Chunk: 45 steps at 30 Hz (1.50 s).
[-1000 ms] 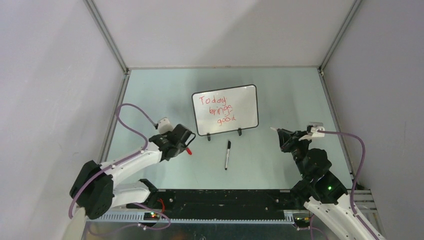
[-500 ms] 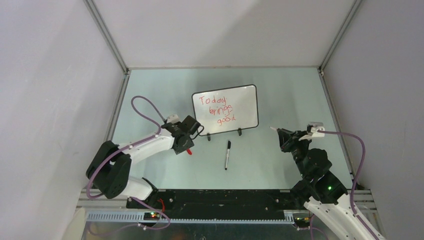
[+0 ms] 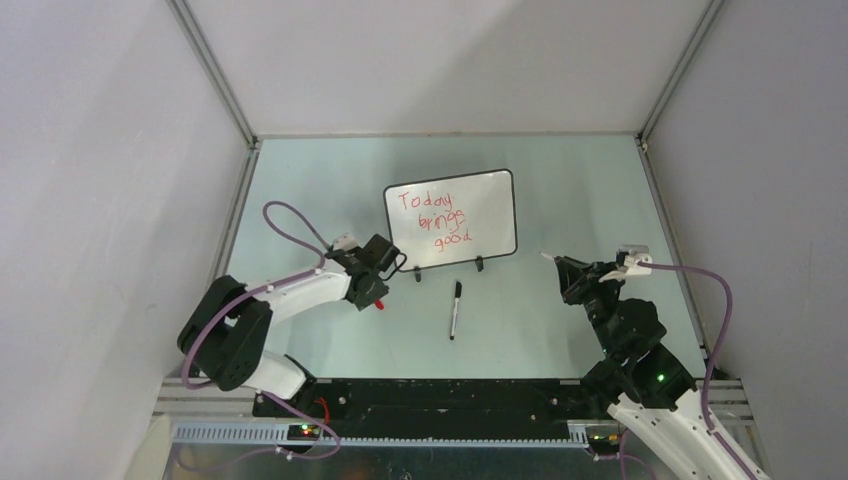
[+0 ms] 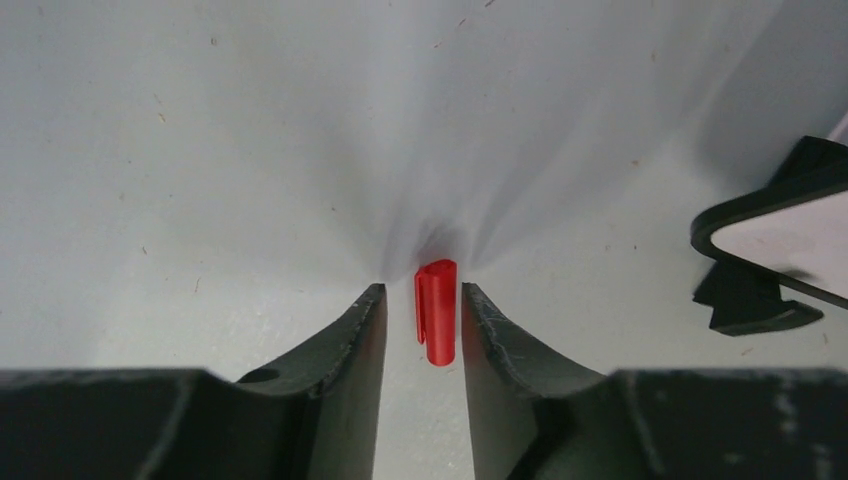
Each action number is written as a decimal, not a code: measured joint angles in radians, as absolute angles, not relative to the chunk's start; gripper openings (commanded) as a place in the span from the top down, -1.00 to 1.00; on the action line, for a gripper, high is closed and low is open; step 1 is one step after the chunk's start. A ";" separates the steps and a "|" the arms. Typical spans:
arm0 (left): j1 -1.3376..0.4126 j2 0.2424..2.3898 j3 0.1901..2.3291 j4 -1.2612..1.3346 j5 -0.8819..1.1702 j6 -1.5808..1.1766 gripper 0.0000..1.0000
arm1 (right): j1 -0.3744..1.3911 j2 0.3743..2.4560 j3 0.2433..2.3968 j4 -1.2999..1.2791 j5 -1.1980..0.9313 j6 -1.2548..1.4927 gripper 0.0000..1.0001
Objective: Write a sentence on the whiteboard
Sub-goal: Pick up the pen cap from the center of the board, then insert the whiteboard marker without the cap into the pen cap.
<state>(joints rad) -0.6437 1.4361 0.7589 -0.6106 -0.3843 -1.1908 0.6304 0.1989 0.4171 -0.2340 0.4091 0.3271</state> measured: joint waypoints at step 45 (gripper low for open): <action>-0.599 0.987 0.581 -0.316 0.002 -1.639 1.00 | 1.241 0.612 0.347 0.482 0.168 -0.147 1.00</action>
